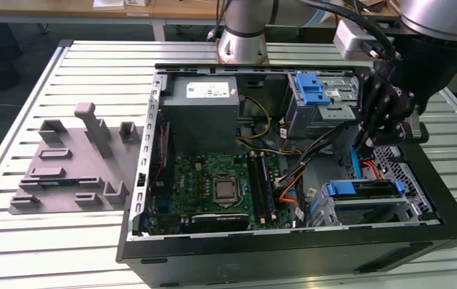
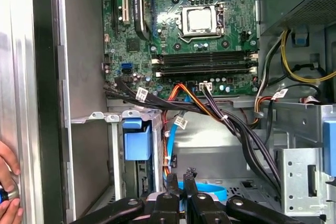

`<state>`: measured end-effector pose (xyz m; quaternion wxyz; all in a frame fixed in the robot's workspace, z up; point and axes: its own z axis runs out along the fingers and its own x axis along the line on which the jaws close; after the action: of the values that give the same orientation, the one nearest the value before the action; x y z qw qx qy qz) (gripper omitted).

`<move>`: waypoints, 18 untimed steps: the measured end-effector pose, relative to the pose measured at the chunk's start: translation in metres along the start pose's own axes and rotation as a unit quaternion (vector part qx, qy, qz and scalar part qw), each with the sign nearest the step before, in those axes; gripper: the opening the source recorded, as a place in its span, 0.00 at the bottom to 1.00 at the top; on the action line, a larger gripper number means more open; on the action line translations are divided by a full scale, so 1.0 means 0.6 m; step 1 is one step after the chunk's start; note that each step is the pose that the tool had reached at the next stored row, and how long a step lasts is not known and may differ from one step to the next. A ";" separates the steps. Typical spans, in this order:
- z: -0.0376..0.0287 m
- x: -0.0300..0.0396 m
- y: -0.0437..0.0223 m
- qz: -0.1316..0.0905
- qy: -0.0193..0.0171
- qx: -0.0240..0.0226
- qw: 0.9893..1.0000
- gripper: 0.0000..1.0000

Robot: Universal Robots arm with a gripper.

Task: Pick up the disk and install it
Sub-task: 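Insert the second disk wire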

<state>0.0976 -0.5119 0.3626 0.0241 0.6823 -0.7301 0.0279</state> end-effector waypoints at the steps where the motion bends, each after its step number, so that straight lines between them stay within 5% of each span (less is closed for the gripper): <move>1: 0.001 0.002 0.000 0.000 0.000 0.000 1.000 0.16; 13: 0.007 0.012 -0.001 0.000 0.000 0.000 1.000 0.16; 18: 0.013 0.025 -0.002 0.000 0.000 0.000 1.000 0.16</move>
<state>0.0976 -0.5274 0.3560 0.0243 0.6823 -0.7301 0.0281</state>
